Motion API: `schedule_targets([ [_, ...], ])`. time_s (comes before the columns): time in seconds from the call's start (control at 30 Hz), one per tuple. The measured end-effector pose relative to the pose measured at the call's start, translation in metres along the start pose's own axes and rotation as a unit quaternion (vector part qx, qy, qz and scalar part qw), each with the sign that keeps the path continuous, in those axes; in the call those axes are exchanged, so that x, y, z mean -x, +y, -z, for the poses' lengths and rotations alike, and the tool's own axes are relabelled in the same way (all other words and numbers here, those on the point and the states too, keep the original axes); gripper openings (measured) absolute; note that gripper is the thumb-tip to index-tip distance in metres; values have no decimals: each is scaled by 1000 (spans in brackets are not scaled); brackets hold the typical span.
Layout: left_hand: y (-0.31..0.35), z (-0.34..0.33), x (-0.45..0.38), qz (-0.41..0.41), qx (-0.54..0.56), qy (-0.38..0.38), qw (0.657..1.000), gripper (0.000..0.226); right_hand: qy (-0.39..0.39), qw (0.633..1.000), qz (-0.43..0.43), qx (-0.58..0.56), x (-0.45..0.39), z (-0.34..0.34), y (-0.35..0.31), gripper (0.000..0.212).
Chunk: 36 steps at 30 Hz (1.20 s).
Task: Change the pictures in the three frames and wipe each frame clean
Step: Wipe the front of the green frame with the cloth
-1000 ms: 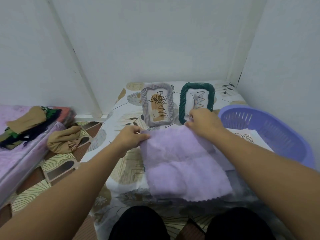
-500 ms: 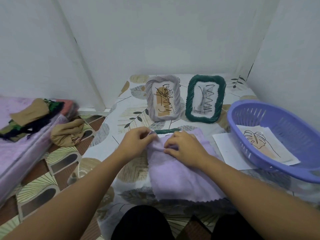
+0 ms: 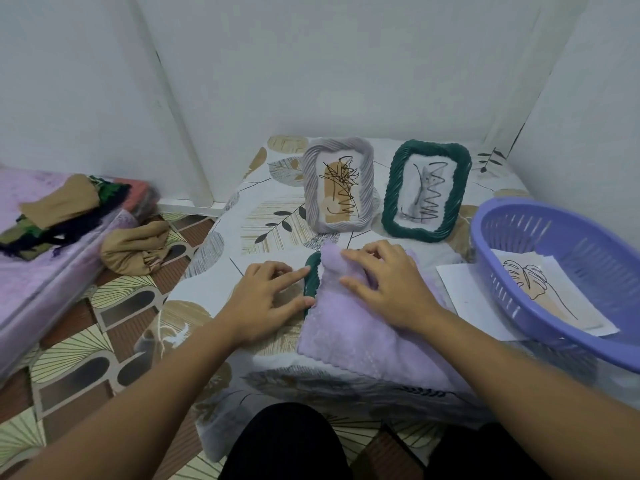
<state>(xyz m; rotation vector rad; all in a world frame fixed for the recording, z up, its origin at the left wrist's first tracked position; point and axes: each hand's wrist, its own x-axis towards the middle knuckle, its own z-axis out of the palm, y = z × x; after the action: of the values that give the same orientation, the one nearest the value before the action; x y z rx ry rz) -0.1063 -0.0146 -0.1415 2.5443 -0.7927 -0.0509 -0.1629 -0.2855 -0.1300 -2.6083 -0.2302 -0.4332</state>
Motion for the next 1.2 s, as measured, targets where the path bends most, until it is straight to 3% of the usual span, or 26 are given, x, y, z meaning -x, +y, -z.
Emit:
schedule_targets([
  [0.07, -1, -3, 1, 1, -9, 7, 1000, 69, -56, 998, 28, 22, 0, 1, -5, 64],
  [0.17, -3, -5, 2, 3, -24, 13, 1000, 68, -109, 993, 6, 32, -1, -3, -4, 61],
  [0.33, -2, -5, 3, 4, -25, 9, 1000, 69, -87, 996, 3, 13, -2, 0, 10, 39],
  [0.5, -1, -4, 2, 4, -26, 1, 1000, 74, -98, 994, 26, 42, -5, 7, 12, 32],
  [0.7, -3, -3, 1, 3, -35, -9, 999, 80, -26, 1000, -14, 1, -8, -12, 6, 20],
  [0.83, -3, -1, 1, 6, -38, -23, 999, 85, -40, 999, -2, -16, -3, -14, 10, 27],
  [1.07, -4, 0, 0, 9, -33, -31, 999, 79, -39, 998, -42, -7, -39, -18, -4, 20],
  [1.2, -4, -1, 1, 10, -24, -29, 999, 78, -43, 998, -17, 43, -24, -8, 8, 21],
])
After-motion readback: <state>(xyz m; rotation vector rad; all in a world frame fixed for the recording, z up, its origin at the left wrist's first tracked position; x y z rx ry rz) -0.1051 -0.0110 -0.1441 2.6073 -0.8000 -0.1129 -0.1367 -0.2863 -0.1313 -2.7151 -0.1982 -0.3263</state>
